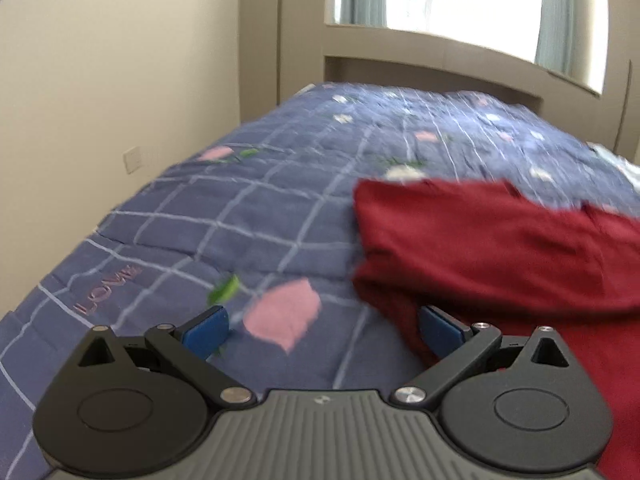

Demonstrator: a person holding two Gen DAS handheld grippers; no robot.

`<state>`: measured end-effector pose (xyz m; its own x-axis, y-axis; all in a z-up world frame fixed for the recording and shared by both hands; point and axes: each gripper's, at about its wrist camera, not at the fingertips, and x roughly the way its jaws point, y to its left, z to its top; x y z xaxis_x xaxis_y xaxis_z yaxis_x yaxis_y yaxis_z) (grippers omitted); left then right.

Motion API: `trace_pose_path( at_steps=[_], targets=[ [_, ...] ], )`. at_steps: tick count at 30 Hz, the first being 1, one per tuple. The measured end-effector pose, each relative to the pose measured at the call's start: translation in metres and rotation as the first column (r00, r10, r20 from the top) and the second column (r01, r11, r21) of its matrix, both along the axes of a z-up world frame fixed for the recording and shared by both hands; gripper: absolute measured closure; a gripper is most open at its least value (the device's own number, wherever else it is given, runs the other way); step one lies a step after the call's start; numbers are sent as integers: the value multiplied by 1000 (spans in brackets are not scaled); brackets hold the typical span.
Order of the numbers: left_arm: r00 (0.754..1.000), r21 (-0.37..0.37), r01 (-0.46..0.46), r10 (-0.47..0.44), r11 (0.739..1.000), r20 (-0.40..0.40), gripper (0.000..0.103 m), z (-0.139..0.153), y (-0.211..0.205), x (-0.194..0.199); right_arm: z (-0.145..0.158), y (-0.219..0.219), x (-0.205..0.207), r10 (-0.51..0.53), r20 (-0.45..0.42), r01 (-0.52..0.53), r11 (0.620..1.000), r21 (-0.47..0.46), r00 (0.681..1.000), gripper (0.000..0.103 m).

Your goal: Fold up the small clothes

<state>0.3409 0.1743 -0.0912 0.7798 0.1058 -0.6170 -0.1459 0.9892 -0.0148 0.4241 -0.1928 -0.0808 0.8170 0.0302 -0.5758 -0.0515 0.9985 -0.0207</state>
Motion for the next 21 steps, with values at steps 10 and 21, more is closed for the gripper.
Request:
trace_pose_path(
  at_steps=[10, 21],
  targets=[
    [995, -9, -100, 100, 995, 26, 0, 2, 0, 23, 0, 0, 0, 0, 0, 0, 1000, 1, 1000, 1],
    [949, -32, -317, 317, 948, 2, 3, -7, 19, 18, 0, 1, -1, 1, 2, -1, 1000, 1, 1000, 0]
  ],
)
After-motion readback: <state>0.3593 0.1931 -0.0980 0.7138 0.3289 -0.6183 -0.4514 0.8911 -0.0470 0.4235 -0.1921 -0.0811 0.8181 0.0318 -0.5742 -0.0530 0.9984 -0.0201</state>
